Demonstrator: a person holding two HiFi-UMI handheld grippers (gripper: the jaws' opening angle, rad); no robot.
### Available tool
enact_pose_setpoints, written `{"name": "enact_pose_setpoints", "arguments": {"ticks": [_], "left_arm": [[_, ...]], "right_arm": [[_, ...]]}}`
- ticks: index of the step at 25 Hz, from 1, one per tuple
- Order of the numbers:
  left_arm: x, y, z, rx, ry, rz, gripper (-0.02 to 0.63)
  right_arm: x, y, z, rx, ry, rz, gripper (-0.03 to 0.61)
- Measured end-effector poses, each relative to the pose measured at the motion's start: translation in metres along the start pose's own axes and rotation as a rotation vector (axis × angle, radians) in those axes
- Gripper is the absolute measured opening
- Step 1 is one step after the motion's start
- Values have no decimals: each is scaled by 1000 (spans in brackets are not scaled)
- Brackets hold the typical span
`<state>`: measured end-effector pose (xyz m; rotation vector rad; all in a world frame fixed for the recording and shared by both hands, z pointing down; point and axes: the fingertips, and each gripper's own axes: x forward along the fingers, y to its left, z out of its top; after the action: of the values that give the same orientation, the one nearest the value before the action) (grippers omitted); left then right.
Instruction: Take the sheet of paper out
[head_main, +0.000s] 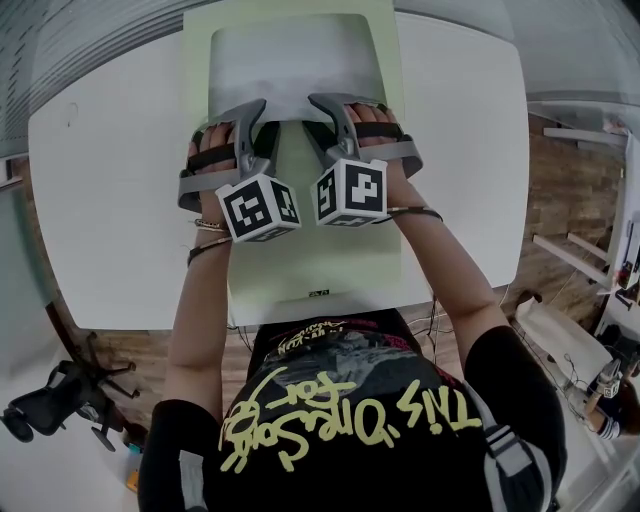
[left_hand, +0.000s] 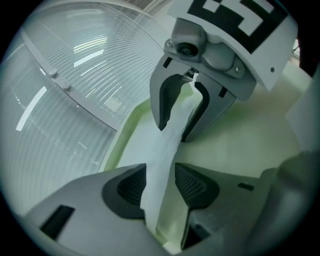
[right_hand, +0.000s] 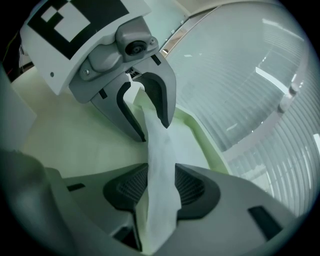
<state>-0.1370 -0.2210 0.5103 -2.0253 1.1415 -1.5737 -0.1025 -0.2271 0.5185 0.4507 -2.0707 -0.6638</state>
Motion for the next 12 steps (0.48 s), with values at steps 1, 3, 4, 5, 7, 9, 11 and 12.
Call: {"name": "enact_pose_setpoints", "arguments": {"ticks": [1, 3, 4, 5, 7, 9, 11, 12], "left_arm": [[0, 0, 0, 4, 2, 1, 179], [1, 0, 0, 21, 8, 3, 178], [1, 1, 1, 25, 9, 4, 175], [2, 2, 1, 25, 7, 6, 174], [4, 5, 3, 21, 3, 6, 172], [6, 8, 5, 31, 4, 3, 162], [9, 10, 5, 46, 7, 0, 147], [10, 10, 6, 49, 7, -1, 145]], "right_arm": [[0, -1, 0, -3, -1, -4, 154], [0, -2, 1, -10, -2, -13, 154], [0, -3, 1, -14, -3, -18, 153], [0, -4, 2, -19, -3, -21, 153], [1, -6, 2, -27, -1, -24, 153], [2, -8, 2, -30, 1, -25, 153], [2, -10, 3, -31, 1, -26, 153], [3, -10, 3, -33, 2, -28, 153]]}}
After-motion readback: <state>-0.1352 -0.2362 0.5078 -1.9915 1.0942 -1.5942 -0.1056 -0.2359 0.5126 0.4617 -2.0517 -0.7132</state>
